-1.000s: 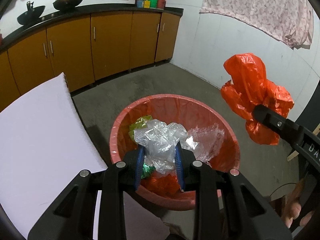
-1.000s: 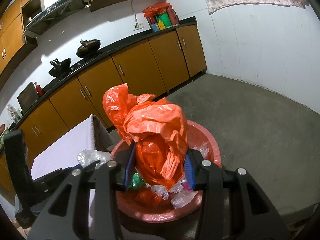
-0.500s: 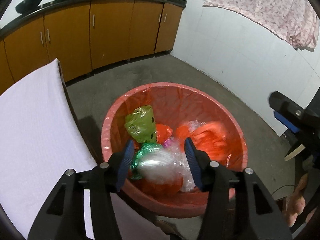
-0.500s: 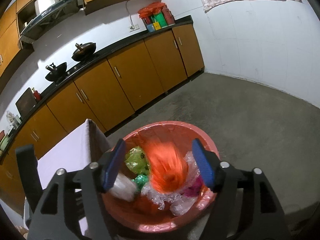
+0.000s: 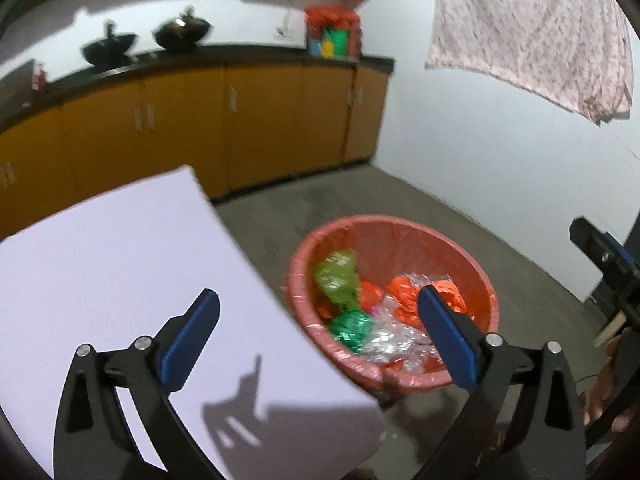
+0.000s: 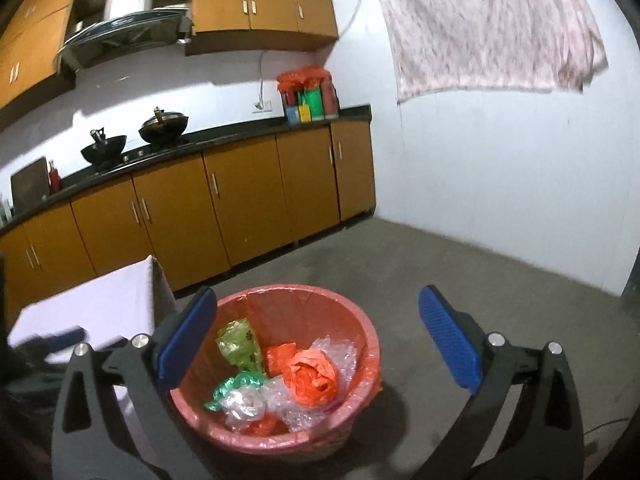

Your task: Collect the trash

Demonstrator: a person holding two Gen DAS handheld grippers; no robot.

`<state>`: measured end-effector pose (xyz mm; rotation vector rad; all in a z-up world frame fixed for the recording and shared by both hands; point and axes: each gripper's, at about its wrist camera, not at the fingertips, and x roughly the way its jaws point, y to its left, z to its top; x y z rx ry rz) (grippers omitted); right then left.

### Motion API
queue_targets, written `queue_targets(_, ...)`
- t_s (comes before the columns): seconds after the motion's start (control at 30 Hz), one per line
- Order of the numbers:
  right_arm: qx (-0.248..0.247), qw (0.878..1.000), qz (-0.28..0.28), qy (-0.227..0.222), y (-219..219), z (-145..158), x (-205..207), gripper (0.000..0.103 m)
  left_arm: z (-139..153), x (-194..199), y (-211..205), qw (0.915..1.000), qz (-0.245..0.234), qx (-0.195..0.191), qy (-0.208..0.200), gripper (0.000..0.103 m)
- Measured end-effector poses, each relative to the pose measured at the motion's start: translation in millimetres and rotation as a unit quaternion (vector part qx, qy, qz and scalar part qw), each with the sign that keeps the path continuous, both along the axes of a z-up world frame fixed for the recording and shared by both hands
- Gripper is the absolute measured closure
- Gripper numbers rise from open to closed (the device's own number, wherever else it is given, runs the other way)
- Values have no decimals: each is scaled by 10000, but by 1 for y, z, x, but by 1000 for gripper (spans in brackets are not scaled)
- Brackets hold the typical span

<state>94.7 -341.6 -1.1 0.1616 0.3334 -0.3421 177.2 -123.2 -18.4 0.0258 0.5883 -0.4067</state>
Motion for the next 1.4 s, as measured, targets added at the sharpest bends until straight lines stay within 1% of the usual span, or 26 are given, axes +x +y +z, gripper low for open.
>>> queue_targets(0.1,-90,9998,63,139,18,7,-13,4,10,-23,24,9992,307,7,-239,2)
queue_targets(0.2,-261,9993,78,243,37,12,-26,4,17,-47,45,9967,651,157,-461,2)
queue_targets(0.37,-436,9987,267,83,68,19,-55,4,22,-84,75,9897,1121,395,-801,2)
queue_targets(0.53,-505,9982,310,52,93,23,-73,4,24,-111,98,9832,1494,439,-956,2)
queue_targets(0.63,-521,9979,383,58,103,24,-83,4,24,-123,108,9815,1644,327,-927,2)
queue_targets(0.77,-482,9981,392,51,111,22,-97,4,24,-137,118,9786,1810,252,-945,2)
queue_targets(0.93,-443,9979,472,35,120,19,-115,4,22,-155,122,9752,1893,294,-1106,2)
queue_targets(1.03,-479,9970,609,18,126,16,-124,4,21,-164,120,9738,1899,331,-1206,2)
queue_targets(1.17,-525,9964,669,-62,132,16,-133,4,20,-168,119,9735,1891,310,-1251,2)
queue_targets(1.27,-596,9958,678,-131,136,19,-137,4,20,-169,121,9744,1871,209,-1231,2)
queue_targets(1.4,-667,9952,701,-156,141,19,-139,4,19,-168,122,9750,1860,178,-1205,2)
